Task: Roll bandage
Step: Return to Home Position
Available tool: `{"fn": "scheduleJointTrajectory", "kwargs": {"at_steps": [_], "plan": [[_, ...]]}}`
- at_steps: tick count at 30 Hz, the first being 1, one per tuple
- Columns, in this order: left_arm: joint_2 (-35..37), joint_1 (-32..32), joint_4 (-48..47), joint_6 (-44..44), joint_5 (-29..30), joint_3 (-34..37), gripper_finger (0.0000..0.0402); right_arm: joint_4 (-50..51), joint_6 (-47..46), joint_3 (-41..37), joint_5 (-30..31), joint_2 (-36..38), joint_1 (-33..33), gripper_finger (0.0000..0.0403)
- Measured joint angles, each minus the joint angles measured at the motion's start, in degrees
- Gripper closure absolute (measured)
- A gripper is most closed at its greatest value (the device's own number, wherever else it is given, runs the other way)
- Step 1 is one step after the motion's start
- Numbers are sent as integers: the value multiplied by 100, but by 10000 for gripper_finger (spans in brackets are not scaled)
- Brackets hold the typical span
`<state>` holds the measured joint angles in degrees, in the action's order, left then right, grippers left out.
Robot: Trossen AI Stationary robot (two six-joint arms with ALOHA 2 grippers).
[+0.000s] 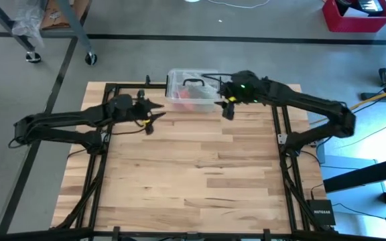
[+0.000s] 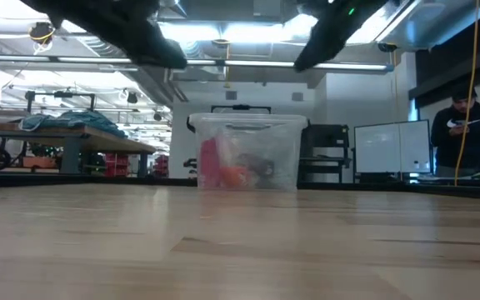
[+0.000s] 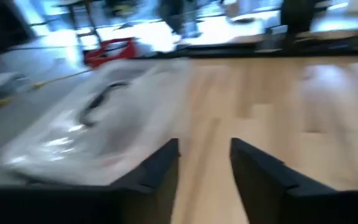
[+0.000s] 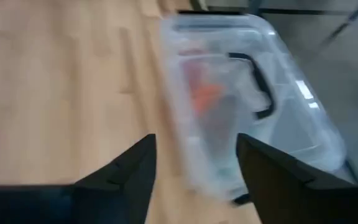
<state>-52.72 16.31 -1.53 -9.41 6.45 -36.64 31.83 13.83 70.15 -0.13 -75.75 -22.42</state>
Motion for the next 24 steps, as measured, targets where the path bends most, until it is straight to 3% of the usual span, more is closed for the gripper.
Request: {"fn": "scheduleJointTrajectory", "kwargs": {"at_steps": [4, 7, 10, 17, 24], "plan": [[323, -176, 141, 41, -731, 221, 334, -231, -639, -510, -44, 764, 407, 256], [487, -316, 543, 52, -785, 600, 385, -901, -1012, -1434, -37, 1302, 767, 329], [635, -386, 1106, 199, -781, 1045, 393, -1787, -1383, -2602, -49, 1886, 981, 388], [862, -301, 1486, 337, -777, 1603, 390, -3730, -1909, -4625, -84, 3198, 1039, 370], [922, -289, 1416, 446, -777, 1661, 396, -4137, -2224, -5644, -246, 4518, 1041, 398]]}}
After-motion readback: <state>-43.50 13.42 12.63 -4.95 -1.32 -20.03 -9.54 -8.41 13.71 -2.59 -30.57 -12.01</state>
